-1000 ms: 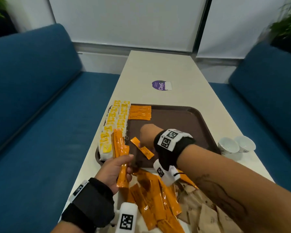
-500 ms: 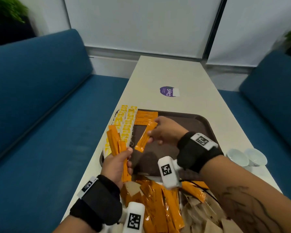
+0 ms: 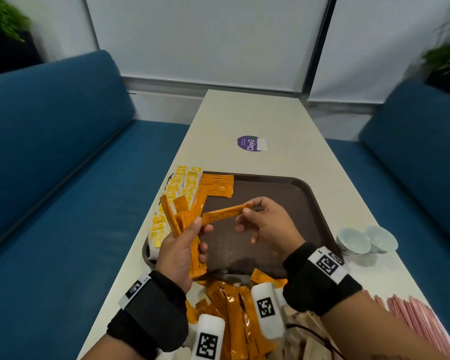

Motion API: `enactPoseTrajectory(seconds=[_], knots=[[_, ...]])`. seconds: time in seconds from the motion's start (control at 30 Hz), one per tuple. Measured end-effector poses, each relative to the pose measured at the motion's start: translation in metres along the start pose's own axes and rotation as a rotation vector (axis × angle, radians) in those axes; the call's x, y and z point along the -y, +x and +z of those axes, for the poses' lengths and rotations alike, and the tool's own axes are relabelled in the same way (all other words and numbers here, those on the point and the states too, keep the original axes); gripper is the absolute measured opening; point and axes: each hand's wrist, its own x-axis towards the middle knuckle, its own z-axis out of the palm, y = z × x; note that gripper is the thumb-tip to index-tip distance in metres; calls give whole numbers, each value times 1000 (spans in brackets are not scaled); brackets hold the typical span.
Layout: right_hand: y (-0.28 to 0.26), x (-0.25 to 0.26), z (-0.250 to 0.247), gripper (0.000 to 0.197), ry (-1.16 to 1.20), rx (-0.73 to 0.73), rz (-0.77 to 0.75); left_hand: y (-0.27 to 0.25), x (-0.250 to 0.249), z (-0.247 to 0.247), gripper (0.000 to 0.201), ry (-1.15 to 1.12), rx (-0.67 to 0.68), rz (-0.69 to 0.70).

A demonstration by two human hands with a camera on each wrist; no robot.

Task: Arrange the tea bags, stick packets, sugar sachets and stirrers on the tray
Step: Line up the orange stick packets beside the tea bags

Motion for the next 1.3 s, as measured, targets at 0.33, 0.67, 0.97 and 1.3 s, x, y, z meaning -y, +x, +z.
enactPoseTrajectory(seconds=[0.33, 0.67, 0.97, 1.3], knots=[[99, 5, -16, 16, -201, -149, 145, 7, 11, -21, 21, 135, -14, -110], [172, -11, 9, 23, -506, -17, 419, 9, 13, -32, 23, 172, 2, -180], [188, -13, 20, 24, -831, -75, 440, 9, 17, -32, 26, 175, 2, -197], [188, -15, 20, 26, -887, -87, 374, 7, 17, -32, 21, 157, 26, -204]])
